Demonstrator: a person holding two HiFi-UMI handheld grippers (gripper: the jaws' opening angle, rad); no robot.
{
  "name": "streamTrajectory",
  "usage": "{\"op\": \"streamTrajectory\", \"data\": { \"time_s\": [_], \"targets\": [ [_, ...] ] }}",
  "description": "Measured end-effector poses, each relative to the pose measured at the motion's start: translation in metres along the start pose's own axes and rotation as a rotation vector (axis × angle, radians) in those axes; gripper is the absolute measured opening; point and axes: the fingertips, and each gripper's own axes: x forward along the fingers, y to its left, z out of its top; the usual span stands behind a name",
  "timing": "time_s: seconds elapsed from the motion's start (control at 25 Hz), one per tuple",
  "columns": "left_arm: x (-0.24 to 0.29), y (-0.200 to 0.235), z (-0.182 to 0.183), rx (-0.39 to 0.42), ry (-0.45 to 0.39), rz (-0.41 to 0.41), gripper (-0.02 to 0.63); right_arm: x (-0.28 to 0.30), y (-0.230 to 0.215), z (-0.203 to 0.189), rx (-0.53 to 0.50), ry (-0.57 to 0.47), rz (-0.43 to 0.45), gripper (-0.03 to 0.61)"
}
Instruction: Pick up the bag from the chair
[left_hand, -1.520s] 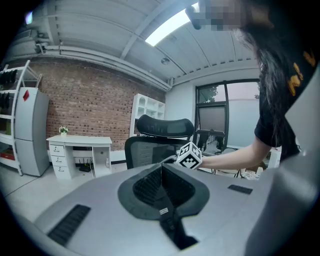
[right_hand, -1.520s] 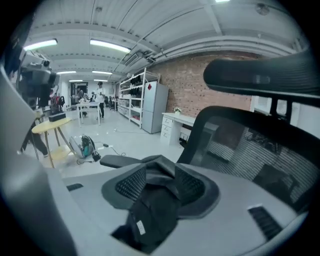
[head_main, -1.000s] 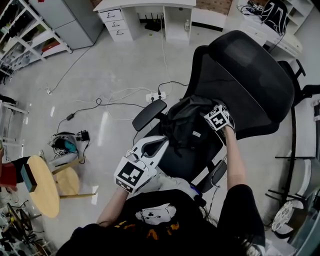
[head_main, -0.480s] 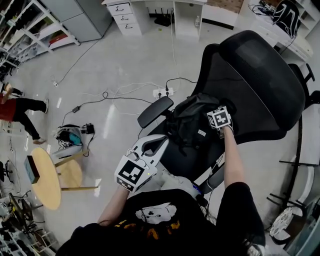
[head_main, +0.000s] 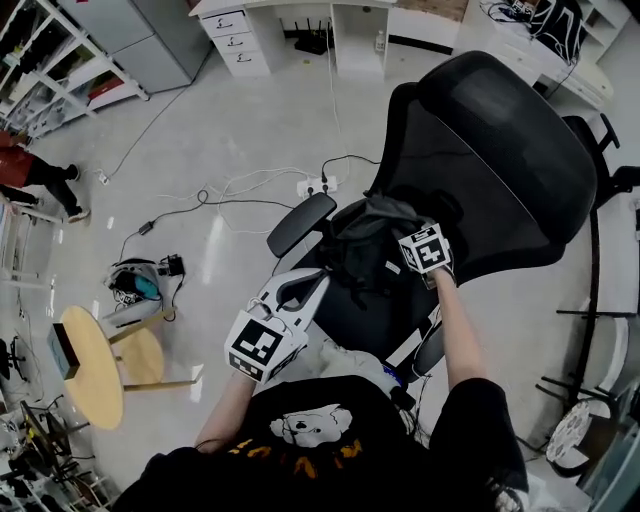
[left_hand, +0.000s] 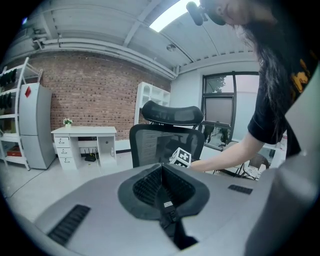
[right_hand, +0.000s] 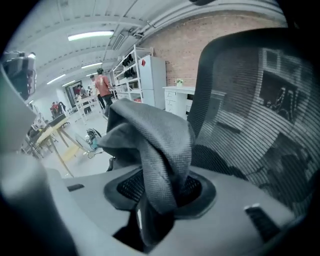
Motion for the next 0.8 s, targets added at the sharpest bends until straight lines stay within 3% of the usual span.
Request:
{"op": "streamTrajectory", "data": {
  "time_s": [0.4, 0.8],
  "targets": [
    [-0.028, 0.003, -0.007, -0.005, -0.019, 0.025, 0.009, -0.037, 0.069, 0.014, 0.046, -0.073, -0.009, 0.114],
    [-0.077, 0.012, -0.007, 0.001, -0.074, 0.022, 0.009, -0.103, 0.116, 0.040, 0.231, -0.202, -0.080, 0.086]
  ]
}}
